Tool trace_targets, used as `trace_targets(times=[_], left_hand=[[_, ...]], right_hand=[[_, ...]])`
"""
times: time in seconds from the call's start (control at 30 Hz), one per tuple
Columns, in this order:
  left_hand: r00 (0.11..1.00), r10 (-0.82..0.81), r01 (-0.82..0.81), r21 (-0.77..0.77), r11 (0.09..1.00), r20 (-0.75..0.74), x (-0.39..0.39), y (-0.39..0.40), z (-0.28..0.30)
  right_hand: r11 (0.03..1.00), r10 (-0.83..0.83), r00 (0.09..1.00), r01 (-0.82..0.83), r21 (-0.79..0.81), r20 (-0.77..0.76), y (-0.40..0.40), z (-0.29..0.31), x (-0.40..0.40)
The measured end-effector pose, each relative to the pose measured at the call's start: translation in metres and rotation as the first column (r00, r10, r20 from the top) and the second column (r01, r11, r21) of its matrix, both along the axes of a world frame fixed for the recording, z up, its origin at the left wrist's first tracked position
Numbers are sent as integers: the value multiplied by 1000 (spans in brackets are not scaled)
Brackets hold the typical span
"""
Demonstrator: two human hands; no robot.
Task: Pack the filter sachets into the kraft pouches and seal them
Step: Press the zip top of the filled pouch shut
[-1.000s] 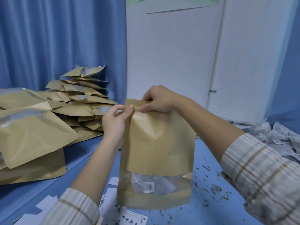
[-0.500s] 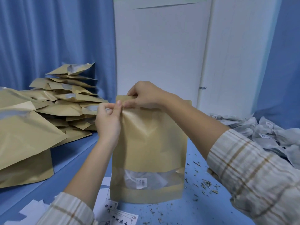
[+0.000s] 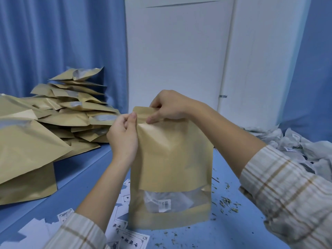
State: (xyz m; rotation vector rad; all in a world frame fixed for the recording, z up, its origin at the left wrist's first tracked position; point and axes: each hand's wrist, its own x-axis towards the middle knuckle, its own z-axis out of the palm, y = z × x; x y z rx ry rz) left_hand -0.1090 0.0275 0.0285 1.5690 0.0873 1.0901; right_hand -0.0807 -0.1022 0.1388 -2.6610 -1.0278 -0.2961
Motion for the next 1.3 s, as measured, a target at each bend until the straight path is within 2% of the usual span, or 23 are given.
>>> trace_targets(times=[0.1,0.2,0.27,0.37,0.5,0.67,0.77,1.0,1.17,1.3], left_hand=[[999,32,-31,-24,999,40,0,-8,-1],[990,-134,137,-62,989,45,-1,-10,0],[980,-201,201,-21,979,8,-1,-7,0],[989,-146,147,-11,989,24,-1,-3,0],[991,-129,130,-25,991,28,-2,-6,2],[992,-115,116,-24,993,59,-5,2,0],[993,-97,99,-22,995,62,-6,4,4],[997,-54,54,0,999,56,-6,14,1],[998,-42,43,-20,999,57,-4,29,-5],[996,-43,45,-37,998,75,-3,31,-7]], right_hand=[[1000,27,997,-26,-11,76,-1,2,-3],[1000,28,978,-26,-15,207,0,0,-3],[998,48,979,-39,-52,197,-2,0,-3],[990,37,988,-16,-138,150,-11,3,0],[993,17,981,7,-118,195,-13,2,3],[997,10,990,1,-72,140,-27,5,8],[994,30,979,-7,-110,201,-29,-1,12],[976,58,971,-7,-216,231,-39,-7,15],[993,50,980,-27,-119,194,-58,-6,18],[1000,8,984,-11,21,177,-62,-13,22]])
